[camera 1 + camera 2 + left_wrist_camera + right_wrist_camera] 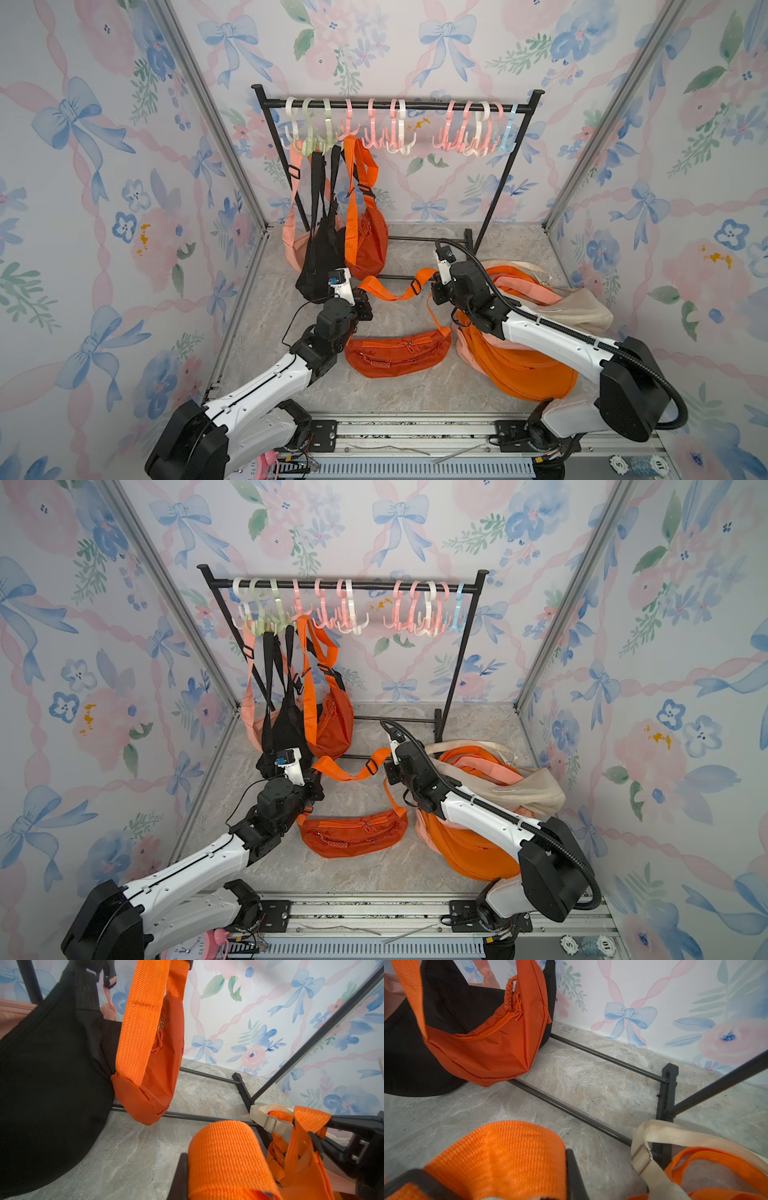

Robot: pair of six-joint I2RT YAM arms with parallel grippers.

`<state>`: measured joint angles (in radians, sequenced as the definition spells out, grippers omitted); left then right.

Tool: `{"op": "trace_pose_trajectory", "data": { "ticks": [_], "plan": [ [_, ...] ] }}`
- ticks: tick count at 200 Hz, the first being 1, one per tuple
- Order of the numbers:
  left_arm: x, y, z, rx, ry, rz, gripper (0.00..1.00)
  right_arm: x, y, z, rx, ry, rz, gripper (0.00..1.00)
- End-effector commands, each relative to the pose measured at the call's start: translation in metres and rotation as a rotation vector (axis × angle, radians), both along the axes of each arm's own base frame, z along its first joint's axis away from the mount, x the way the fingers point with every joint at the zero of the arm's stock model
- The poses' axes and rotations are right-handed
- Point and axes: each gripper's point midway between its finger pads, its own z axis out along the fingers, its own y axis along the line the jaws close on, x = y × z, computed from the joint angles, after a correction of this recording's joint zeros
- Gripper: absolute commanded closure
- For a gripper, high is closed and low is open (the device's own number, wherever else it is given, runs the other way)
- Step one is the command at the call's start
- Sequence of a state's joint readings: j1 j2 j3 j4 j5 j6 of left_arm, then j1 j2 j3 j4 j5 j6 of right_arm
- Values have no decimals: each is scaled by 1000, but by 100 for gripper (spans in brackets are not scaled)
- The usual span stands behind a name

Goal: Take the bag off the hook
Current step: Place the bag at the center of the board.

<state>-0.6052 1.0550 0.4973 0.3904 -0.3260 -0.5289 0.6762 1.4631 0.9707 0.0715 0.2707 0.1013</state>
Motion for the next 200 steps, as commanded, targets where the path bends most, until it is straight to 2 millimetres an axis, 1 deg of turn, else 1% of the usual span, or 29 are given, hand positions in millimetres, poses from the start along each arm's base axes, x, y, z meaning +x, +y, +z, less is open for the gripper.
{"op": "trace_pose_trajectory", "data": {
  "ticks": [1, 16, 35, 68, 72, 82, 90, 99, 108, 110, 112, 133, 148, 178, 188, 200],
  "plan": [
    [19, 4, 27, -57, -72, 52, 100, 21, -4, 4, 54, 8, -45, 100],
    [28, 6, 25, -51, -66, 63, 100, 29, -12, -3, 38, 28, -71, 100],
    [40, 1, 22, -17, -53, 50, 100, 37, -27, -9, 16, 33, -121, 100],
    [58, -7, 10, 11, -22, 28, 100, 42, -55, -8, -32, 18, -211, 100],
    [60, -9, 9, 12, -20, 23, 100, 42, -58, -8, -38, 19, -217, 100],
    [66, -15, 1, 19, -1, 7, 100, 41, -64, -9, -57, 23, -233, 100],
    [71, -21, -1, 14, 4, -6, 100, 41, -69, -9, -69, 24, -244, 100],
    [76, -29, -9, 14, 21, -26, 100, 41, -74, -9, -85, 26, -255, 100],
    [77, -36, -21, 20, 46, -44, 100, 42, -80, -10, -101, 30, -270, 100],
    [81, -40, -13, 11, 31, -48, 100, 42, -81, -10, -104, 31, -273, 100],
    [82, -42, -11, 9, 26, -50, 100, 42, -82, -11, -109, 33, -275, 100],
    [86, -60, -21, 25, 44, -85, 100, 42, -93, -9, -142, 30, -305, 100],
    [87, -69, -26, 39, 51, -104, 100, 44, -95, -7, -138, 25, -316, 100],
    [96, -73, -37, 59, 70, -109, 100, 53, -90, -15, -140, 42, -311, 100],
    [101, -76, -37, 64, 69, -113, 100, 56, -88, -17, -140, 47, -309, 100],
    [106, -77, -40, 75, 69, -111, 95, 60, -87, -18, -138, 47, -306, 99]
  ]
}}
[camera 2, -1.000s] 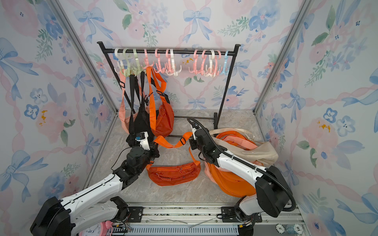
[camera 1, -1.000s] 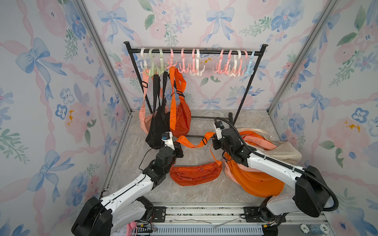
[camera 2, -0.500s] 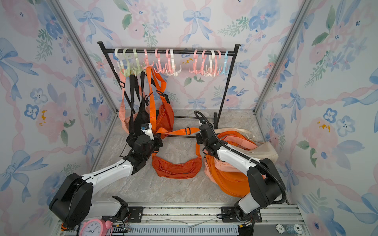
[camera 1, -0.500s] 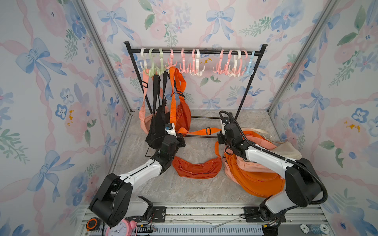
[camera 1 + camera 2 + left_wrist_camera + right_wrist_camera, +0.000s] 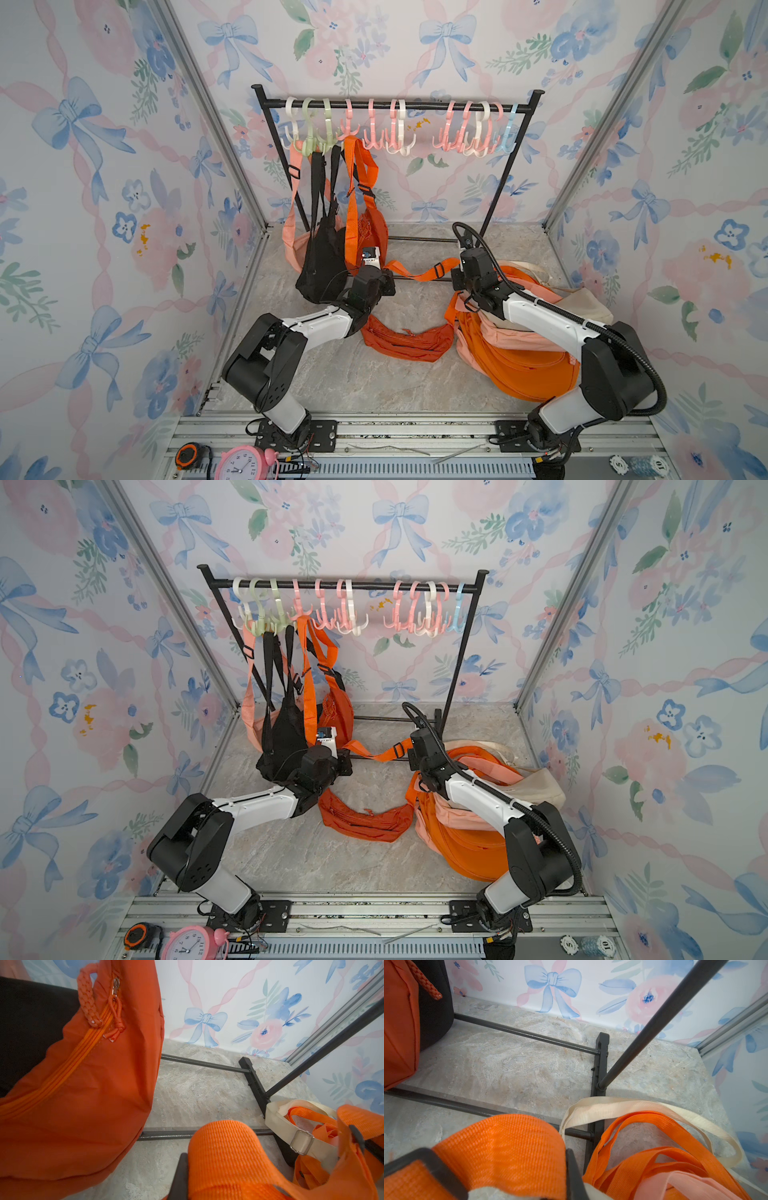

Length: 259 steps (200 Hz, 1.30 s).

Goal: Take the bag off the hook
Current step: Place the bag at the center of the board.

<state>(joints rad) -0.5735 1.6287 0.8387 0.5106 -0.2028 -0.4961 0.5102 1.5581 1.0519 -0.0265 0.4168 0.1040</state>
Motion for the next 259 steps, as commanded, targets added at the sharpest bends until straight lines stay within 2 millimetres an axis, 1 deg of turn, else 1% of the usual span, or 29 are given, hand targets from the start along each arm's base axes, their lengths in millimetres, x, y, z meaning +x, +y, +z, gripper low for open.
{"op": "trace_pose_trajectory", "data": {
  "ticks": [1, 19, 34, 41, 43, 50, 66, 81, 94, 114, 121, 128, 136, 143, 147, 157, 162, 188, 195, 201, 206, 209, 212, 232, 254, 255, 259],
  "plan": [
    [14, -6, 6, 11, -33, -17, 94, 11, -2, 1, -13, -2, -15, 99],
    [23, -8, 4, 10, -30, -12, 87, 18, 1, -1, -10, -3, -14, 97],
    [28, -10, 1, 8, -23, -15, 82, 23, 8, -5, 2, -8, 10, 95],
    [29, -12, -1, 7, -20, -19, 78, 24, 10, -4, 14, -20, 19, 94],
    [29, -13, -2, 8, -18, -21, 77, 26, 11, -14, 7, -3, 21, 93],
    [30, -14, -5, 6, -10, -27, 74, 28, 14, -21, 7, 6, 25, 93],
    [29, -21, -13, 2, 9, -54, 62, 32, 16, -29, 1, 15, 31, 90],
    [26, -27, -20, 8, 22, -79, 54, 35, 16, -36, -7, 27, 27, 85],
    [24, -30, -25, 11, 32, -87, 48, 37, 15, -45, -8, 43, 24, 73],
    [22, -32, -25, 12, 31, -95, 41, 38, 13, -54, -6, 63, 17, 40],
    [22, -33, -23, 15, 26, -99, 39, 38, 12, -57, -9, 69, 14, 31],
    [21, -34, -21, 15, 22, -103, 37, 39, 11, -57, -11, 70, 12, 24],
    [19, -34, -17, 15, 13, -105, 34, 39, 10, -56, -11, 67, 11, 19],
    [18, -35, -12, 15, 2, -109, 33, 39, 9, -52, -8, 60, 11, 17],
    [16, -36, -9, 15, -5, -111, 30, 39, 9, -50, -7, 55, 12, 15],
    [13, -36, -1, 19, -24, -111, 28, 38, 9, -43, 4, 37, 17, 13],
    [11, -36, 6, 18, -38, -110, 25, 38, 10, -38, 11, 24, 20, 12],
    [-4, -30, 36, 2, -99, -102, 23, 35, 14, -15, 57, -30, 46, 8],
    [-8, -28, 43, -4, -110, -100, 23, 33, 17, -8, 73, -47, 58, 2],
    [-12, -25, 49, -11, -122, -99, 23, 32, 18, -4, 84, -58, 67, 0],
    [-15, -23, 55, -17, -131, -98, 23, 32, 21, -3, 91, -61, 75, 2],
    [-17, -22, 57, -20, -136, -97, 23, 30, 22, 10, 106, -89, 82, 3],
    [-19, -21, 59, -21, -139, -98, 23, 29, 22, 15, 114, -101, 86, 3],
    [-30, -8, 74, -22, -153, -73, 24, 25, 29, 40, 151, -169, 116, 3],
    [-43, 6, 87, -14, -158, -45, 24, 21, 41, 67, 195, -239, 159, 3],
    [-44, 7, 90, -18, -164, -45, 24, 20, 41, 68, 195, -241, 161, 3],
    [-47, 10, 93, -15, -166, -41, 24, 20, 43, 73, 202, -252, 169, 3]
  ]
}}
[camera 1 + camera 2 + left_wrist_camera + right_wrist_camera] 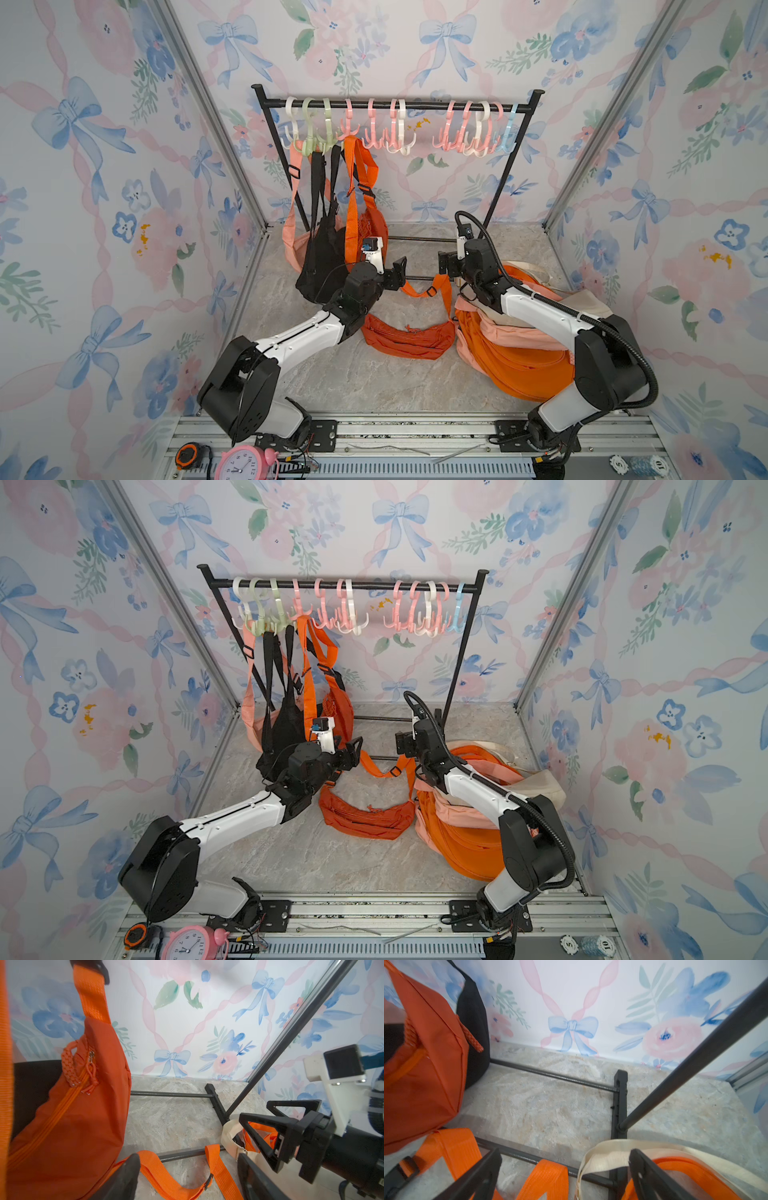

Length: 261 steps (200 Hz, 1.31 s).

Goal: Take the bag off the hook
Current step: Place the bag at the center of the board, then pick up the bag from the hook.

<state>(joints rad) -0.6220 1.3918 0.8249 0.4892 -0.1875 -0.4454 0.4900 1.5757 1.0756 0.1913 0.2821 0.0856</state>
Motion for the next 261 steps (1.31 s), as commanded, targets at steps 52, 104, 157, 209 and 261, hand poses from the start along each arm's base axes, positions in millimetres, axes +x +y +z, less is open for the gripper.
{"op": "trace_pose_trajectory", "data": {
  "ticks": [52, 104, 157, 209, 261],
  "plan": [
    [-44, 60, 38, 98, -19, 122, 23, -22, 44, 74, 146, -198, 202, 3],
    [-57, 96, 79, 133, -22, 121, 22, -27, 58, 95, 218, -240, 277, 3],
    [-37, 98, 95, 241, -9, 105, 22, -31, 67, 87, 254, -220, 329, 3],
    [4, 105, 88, 261, -9, 139, 22, -34, 71, 72, 236, -204, 365, 3],
    [43, 112, 59, 259, 23, 138, 22, -30, 76, 64, 254, -180, 398, 3]
  ]
}}
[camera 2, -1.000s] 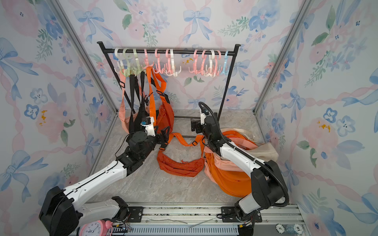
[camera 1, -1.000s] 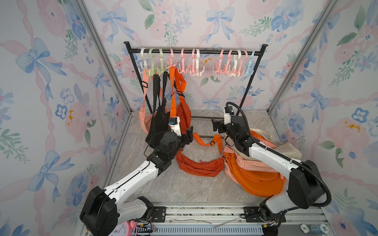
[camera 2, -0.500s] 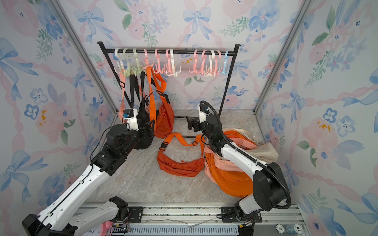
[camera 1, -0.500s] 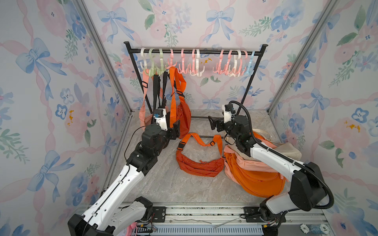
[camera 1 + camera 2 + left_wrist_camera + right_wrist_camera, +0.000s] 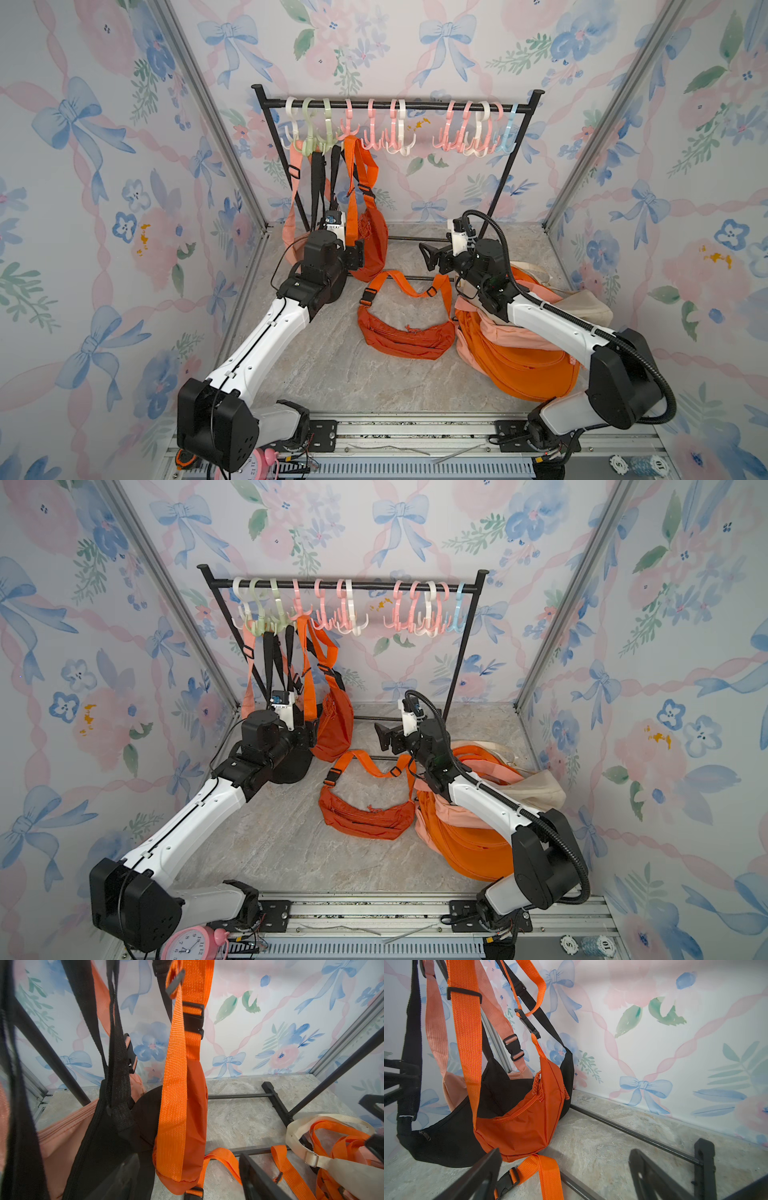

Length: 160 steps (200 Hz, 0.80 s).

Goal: Take the bag off the hook
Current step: Pick up the bag from the hook.

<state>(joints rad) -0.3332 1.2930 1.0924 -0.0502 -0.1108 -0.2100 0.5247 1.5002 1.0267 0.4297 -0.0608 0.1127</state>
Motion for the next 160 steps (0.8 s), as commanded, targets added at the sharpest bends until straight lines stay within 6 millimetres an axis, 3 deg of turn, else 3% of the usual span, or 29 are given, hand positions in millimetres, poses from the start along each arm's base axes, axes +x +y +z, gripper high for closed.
{"op": "trace_pose_trajectory", "data": {
  "ticks": [1, 43, 78, 89, 134, 160],
  "plan": [
    [16, -2, 15, -18, -65, -27, 23, 3, 8, -2, 22, -3, 41, 3],
    [43, -9, 0, -32, -53, -49, 25, 11, 15, -15, 44, 43, 69, 3],
    [63, -17, 2, -34, -56, -64, 40, 14, 18, -19, 43, 64, 81, 3],
    [68, -17, 2, -32, -59, -60, 48, 15, 16, -20, 40, 65, 77, 3],
    [76, -13, -5, -27, -43, -33, 99, 22, 16, -25, 48, 70, 73, 3],
    [68, -4, 2, -26, -50, -5, 100, 25, 22, -18, 57, 66, 92, 3]
  ]
}}
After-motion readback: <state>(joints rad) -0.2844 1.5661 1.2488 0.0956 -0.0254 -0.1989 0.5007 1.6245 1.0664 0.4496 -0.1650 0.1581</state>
